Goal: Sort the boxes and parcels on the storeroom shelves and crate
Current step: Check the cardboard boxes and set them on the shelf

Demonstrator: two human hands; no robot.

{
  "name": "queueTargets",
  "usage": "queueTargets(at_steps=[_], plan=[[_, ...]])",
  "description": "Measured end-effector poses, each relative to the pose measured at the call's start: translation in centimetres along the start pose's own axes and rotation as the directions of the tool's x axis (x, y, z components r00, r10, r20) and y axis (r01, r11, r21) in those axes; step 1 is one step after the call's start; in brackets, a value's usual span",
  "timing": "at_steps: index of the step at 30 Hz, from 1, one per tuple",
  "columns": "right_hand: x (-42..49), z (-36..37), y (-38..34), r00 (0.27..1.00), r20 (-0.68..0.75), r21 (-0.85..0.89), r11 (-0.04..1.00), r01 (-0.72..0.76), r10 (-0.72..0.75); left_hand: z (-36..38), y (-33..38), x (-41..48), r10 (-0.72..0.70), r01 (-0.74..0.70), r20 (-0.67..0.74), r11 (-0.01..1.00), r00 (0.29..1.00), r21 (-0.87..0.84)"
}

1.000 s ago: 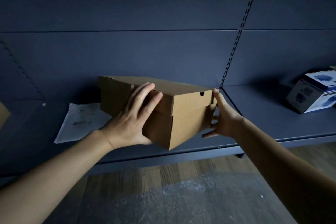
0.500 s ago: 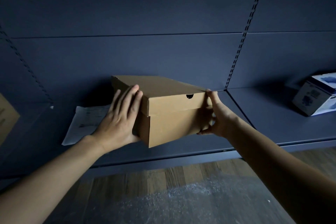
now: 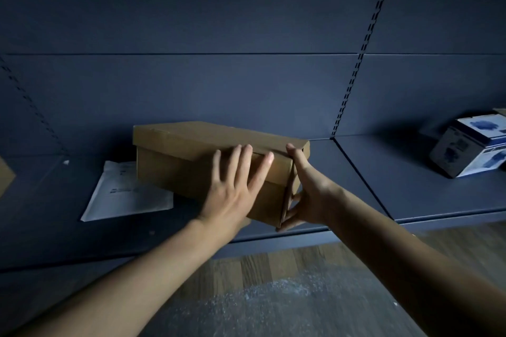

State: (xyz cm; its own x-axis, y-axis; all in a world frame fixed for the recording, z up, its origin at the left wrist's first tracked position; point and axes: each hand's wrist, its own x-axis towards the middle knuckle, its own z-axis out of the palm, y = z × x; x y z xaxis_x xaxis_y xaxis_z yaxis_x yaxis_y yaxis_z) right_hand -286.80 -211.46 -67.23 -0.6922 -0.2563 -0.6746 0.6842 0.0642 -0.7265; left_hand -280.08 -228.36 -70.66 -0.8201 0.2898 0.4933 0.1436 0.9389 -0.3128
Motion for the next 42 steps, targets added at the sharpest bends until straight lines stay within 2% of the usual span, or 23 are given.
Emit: queueTargets(at_steps=[2,4,5,6,8,9,11,12,13,14,15,16,17,18,19,22,24,27,29,33,36,38,42], plan=[[0.8,-0.7,0.7,0.999,0.035,-0.023,1.0,0.004,-0.003,0.1,0.0,-0.1,0.048,-0.048,-0.012,0.999,0.999,-0.007],[1.6,-2.0,1.2,0.999,0.041,-0.044,0.999,0.03,-0.028,0.4,-0.6,-0.2,0.161,-0.165,-0.073,0.985,0.984,-0.055],[1.9,-2.7,1.4,0.998,0.036,-0.054,0.997,0.057,-0.055,0.4,-1.1,-0.2,0.172,-0.184,-0.116,0.978,0.978,-0.101],[2.2,-3.4,1.4,0.996,0.027,-0.077,0.993,0.086,-0.084,0.5,-1.6,-0.2,0.124,-0.144,-0.129,0.976,0.984,-0.16],[2.5,-4.7,1.4,0.99,0.008,-0.117,0.983,0.143,-0.143,0.9,-3.2,-0.3,-0.115,0.091,-0.076,0.96,0.99,-0.263],[2.8,-5.2,1.3,0.986,-0.001,-0.123,0.978,0.166,-0.168,1.2,-4.4,-0.4,-0.251,0.236,-0.016,0.93,0.968,-0.282],[3.4,-6.3,1.5,0.982,-0.003,-0.126,0.974,0.189,-0.191,1.8,-7.1,-0.9,-0.472,0.481,0.1,0.836,0.876,-0.266],[3.6,-6.6,1.7,0.981,0.003,-0.127,0.973,0.191,-0.193,2.0,-8.6,-1.2,-0.564,0.595,0.188,0.762,0.804,-0.257],[3.8,-6.8,1.8,0.981,0.009,-0.123,0.973,0.193,-0.193,2.0,-9.9,-1.4,-0.646,0.713,0.304,0.656,0.7,-0.248],[3.9,-7.0,2.0,0.981,0.012,-0.117,0.974,0.195,-0.195,2.1,-11.1,-1.7,-0.698,0.821,0.435,0.51,0.569,-0.256],[4.1,-7.0,2.1,0.98,0.018,-0.111,0.974,0.197,-0.196,2.4,-11.9,-2.0,-0.694,0.907,0.584,0.321,0.421,-0.273],[4.2,-6.9,2.2,0.98,0.022,-0.105,0.974,0.201,-0.2,2.8,-12.4,-2.4,-0.619,0.947,0.725,0.107,0.301,-0.301],[4.3,-6.8,2.2,0.979,0.02,-0.095,0.974,0.206,-0.205,3.1,-12.6,-2.6,-0.504,0.939,0.831,-0.104,0.235,-0.329],[4.5,-6.7,2.1,0.977,0.001,-0.078,0.974,0.212,-0.213,3.2,-12.6,-2.8,-0.426,0.908,0.88,-0.247,0.212,-0.338],[4.8,-6.6,2.0,0.972,-0.038,-0.054,0.972,0.23,-0.232,3.3,-12.6,-2.9,-0.393,0.887,0.895,-0.307,0.213,-0.346],[5.3,-6.5,1.3,0.924,-0.175,-0.001,0.939,0.344,-0.339,3.9,-12.5,-2.8,-0.454,0.843,0.854,-0.329,0.254,-0.426],[5.4,-6.2,1.0,0.907,-0.195,0.006,0.925,0.38,-0.372,3.7,-12.4,-2.5,-0.499,0.816,0.828,-0.346,0.257,-0.462],[5.3,-5.4,0.6,0.891,-0.172,-0.025,0.906,0.422,-0.42,3.1,-12.7,-2.2,-0.572,0.781,0.778,-0.351,0.258,-0.517],[5.0,-5.1,0.0,0.859,-0.168,-0.081,0.875,0.477,-0.483,2.7,-13.0,-1.9,-0.611,0.746,0.738,-0.34,0.287,-0.573],[4.5,-4.8,-1.2,0.816,-0.163,-0.178,0.83,0.529,-0.555,1.9,-13.5,-1.3,-0.675,0.723,0.652,-0.253,0.344,-0.643],[3.8,-4.8,-1.8,0.801,-0.115,-0.213,0.802,0.557,-0.587,1.6,-13.7,-1.2,-0.669,0.68,0.637,-0.262,0.384,-0.685],[3.5,-4.8,-2.2,0.787,-0.101,-0.252,0.781,0.571,-0.608,1.1,-13.9,-0.9,-0.689,0.653,0.613,-0.265,0.387,-0.71],[3.1,-4.8,-3.1,0.765,-0.113,-0.25,0.764,0.595,-0.634,0.2,-14.2,0.4,-0.74,0.605,0.577,-0.295,0.345,-0.739]])
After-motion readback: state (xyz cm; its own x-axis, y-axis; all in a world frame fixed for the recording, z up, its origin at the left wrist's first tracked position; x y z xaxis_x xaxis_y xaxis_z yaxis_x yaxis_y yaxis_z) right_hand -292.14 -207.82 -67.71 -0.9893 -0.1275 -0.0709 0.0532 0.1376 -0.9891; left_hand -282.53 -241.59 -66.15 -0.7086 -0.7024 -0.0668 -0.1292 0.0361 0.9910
